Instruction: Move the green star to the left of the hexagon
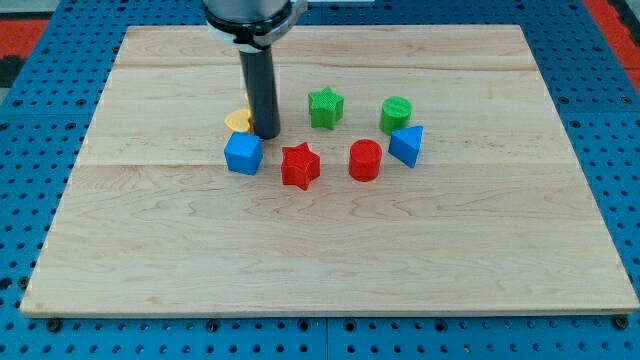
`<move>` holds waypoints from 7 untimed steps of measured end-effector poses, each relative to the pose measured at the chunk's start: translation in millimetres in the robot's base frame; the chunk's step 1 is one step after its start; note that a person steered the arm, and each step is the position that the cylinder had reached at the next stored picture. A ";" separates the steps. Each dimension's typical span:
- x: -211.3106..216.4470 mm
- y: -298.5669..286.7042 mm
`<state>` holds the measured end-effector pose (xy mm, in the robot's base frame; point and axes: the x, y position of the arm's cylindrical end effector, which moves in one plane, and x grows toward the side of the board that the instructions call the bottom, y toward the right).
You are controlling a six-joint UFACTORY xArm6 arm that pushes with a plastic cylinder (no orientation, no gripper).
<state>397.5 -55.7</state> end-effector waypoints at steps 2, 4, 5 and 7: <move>-10.6 67.7; -14.8 63.1; -23.5 88.7; -80.5 82.3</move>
<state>317.0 26.6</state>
